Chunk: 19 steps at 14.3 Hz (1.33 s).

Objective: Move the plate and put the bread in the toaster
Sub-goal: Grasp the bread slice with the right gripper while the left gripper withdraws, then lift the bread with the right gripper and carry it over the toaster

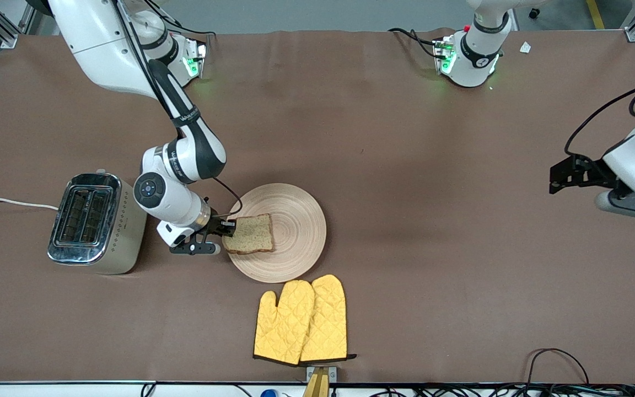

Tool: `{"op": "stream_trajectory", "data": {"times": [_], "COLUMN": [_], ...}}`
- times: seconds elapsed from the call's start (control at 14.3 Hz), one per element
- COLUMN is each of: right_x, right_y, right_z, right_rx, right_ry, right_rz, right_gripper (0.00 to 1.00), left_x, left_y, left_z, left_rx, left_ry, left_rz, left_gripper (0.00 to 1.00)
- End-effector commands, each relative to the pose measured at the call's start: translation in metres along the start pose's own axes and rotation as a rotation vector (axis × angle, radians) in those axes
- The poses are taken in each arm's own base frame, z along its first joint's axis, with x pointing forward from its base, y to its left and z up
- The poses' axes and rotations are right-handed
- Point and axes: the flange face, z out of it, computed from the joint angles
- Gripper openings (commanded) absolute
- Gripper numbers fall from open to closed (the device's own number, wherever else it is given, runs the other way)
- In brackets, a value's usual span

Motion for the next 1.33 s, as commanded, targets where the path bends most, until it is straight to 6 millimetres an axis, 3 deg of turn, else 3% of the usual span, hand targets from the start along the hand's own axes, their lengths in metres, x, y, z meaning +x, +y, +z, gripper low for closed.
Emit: {"op": "stream_trajectory", "data": {"times": [0.0,0.14,0.35,0.49,0.56,0.91,1.05,1.26], "right_x": [-0.002,0.002,0.006,0.012,0.014,0.037,0.049,0.054], "right_y": [-0.02,-0.024,-0.022,-0.025,-0.027,0.005,0.029,0.081], "right_z": [-0.008,-0.016,-0.022,-0.042,-0.056,-0.183,-0.228,-0.262], "right_rx": [0.011,0.01,0.01,0.008,0.008,-0.006,-0.097,-0.133], "right_ry": [-0.009,-0.027,-0.033,-0.057,-0.075,-0.182,-0.17,-0.182], "right_rz": [0.027,0.023,0.025,0.024,0.024,0.048,0.039,0.023], "right_gripper": [0.25,0.2,0.03,0.0,0.0,0.0,0.0,0.01], "left_x": [-0.013,-0.02,-0.031,-0.036,-0.037,-0.039,-0.038,-0.039], "left_y": [0.0,-0.008,-0.006,-0.005,-0.006,-0.01,-0.007,-0.012], "left_z": [-0.015,-0.021,-0.034,-0.04,-0.041,-0.044,-0.044,-0.044], "left_rx": [-0.01,-0.007,0.012,0.017,0.018,0.016,0.016,0.015], "left_ry": [-0.001,-0.007,-0.005,-0.002,0.001,0.006,0.006,0.006], "left_rz": [-0.035,-0.066,-0.091,-0.099,-0.131,-0.18,-0.176,-0.182], "left_gripper": [1.0,1.0,1.0,1.0,1.0,1.0,1.0,1.0]}}
